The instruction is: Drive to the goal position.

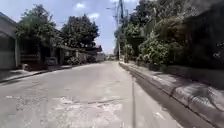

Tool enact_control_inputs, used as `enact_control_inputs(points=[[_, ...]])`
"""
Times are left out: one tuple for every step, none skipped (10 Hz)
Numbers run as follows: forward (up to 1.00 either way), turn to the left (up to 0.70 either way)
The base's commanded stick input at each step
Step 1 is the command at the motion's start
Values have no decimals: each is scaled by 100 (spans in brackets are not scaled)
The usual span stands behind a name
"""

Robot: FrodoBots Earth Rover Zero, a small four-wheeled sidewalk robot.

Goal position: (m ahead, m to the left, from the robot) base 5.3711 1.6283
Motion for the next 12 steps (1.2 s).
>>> enact_control_inputs(points=[[100, -37], [100, -36], [100, -17], [100, 0], [100, 0], [100, 0], [100, 0], [100, 0], [100, 0], [100, 0], [100, 0], [100, 0]])
